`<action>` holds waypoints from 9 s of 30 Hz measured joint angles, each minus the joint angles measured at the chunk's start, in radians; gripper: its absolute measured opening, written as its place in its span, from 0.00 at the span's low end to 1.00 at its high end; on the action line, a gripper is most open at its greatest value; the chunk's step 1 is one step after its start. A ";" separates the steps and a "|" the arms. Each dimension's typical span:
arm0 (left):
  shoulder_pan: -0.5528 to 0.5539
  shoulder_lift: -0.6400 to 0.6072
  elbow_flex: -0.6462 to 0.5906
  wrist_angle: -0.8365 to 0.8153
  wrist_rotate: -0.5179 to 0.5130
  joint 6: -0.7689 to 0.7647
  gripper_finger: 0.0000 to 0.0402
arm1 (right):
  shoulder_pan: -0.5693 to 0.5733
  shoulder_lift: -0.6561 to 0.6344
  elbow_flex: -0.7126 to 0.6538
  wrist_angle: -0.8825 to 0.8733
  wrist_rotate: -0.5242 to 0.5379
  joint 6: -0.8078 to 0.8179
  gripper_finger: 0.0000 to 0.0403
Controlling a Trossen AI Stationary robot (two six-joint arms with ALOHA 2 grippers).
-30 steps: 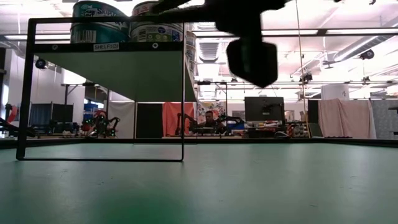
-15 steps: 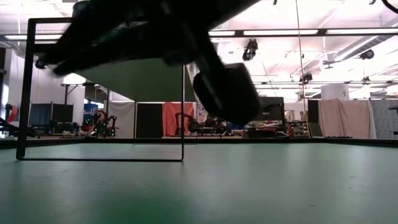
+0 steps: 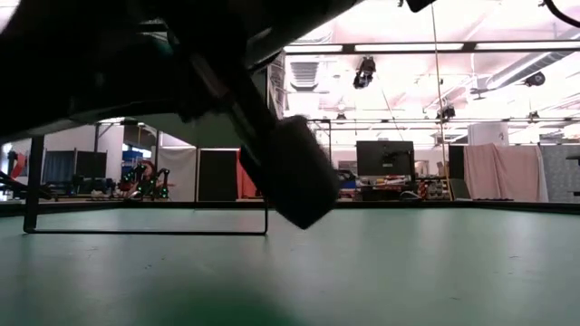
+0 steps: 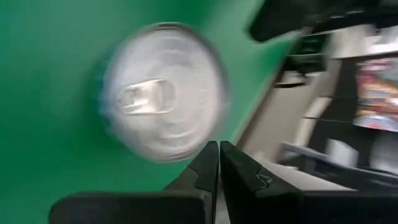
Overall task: Stack canned seafood by type on shelf
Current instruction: Stack the blue tuna can on top of the blue tuna can on the shelf
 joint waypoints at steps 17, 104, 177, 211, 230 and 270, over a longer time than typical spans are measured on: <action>-0.014 -0.010 -0.026 0.028 0.006 0.061 0.00 | -0.004 0.010 0.034 0.024 0.157 -0.057 0.03; -0.057 -0.063 -0.131 0.223 -0.152 -0.113 0.00 | 0.045 -0.074 0.031 -0.337 0.100 -0.029 0.03; 0.024 0.195 0.018 0.164 -0.173 -0.168 0.00 | 0.039 -0.055 0.029 -0.298 0.057 0.037 0.03; -0.039 0.198 0.019 0.096 -0.232 -0.180 0.00 | 0.021 -0.021 0.028 -0.199 0.093 -0.057 0.71; -0.093 0.277 0.018 0.189 -0.311 -0.270 0.00 | 0.015 -0.021 0.027 -0.181 0.082 -0.090 0.70; -0.095 0.279 -0.002 0.178 -0.362 -0.174 0.00 | -0.013 0.046 0.024 0.027 0.004 -0.137 0.78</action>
